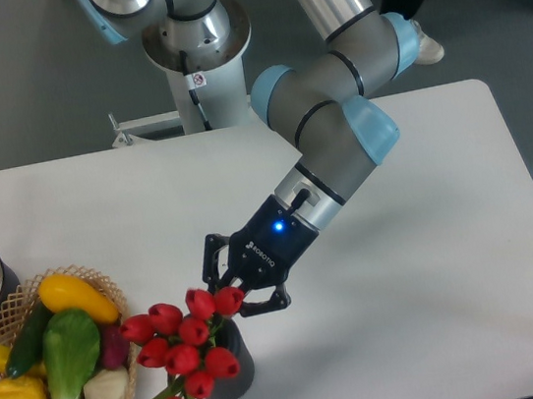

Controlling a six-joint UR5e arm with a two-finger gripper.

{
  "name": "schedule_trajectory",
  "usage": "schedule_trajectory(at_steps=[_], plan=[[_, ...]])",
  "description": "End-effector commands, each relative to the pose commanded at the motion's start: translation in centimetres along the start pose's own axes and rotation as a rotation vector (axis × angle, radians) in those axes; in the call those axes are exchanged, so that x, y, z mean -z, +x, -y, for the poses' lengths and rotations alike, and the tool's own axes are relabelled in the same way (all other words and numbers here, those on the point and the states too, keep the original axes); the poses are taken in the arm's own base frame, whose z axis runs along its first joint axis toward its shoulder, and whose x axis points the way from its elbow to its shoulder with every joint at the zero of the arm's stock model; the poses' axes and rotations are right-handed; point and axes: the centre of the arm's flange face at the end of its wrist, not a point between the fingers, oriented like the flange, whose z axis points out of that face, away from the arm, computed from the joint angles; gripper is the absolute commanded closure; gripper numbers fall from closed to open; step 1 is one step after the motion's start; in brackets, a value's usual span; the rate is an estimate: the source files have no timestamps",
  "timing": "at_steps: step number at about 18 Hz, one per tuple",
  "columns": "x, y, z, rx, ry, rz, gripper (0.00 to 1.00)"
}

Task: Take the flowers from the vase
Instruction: 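Lower the gripper around the tulip stems and close it, then lift the gripped tulips up out of the black vase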

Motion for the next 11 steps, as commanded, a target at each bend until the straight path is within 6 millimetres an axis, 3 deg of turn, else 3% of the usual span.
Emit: schedule_trajectory(at_steps=[8, 11], plan=[[0.5, 0.7, 1.6, -0.021, 0.052, -0.015, 1.00], [2.3, 0.9, 2.8, -0.040, 0.076, 0.005, 1.00]])
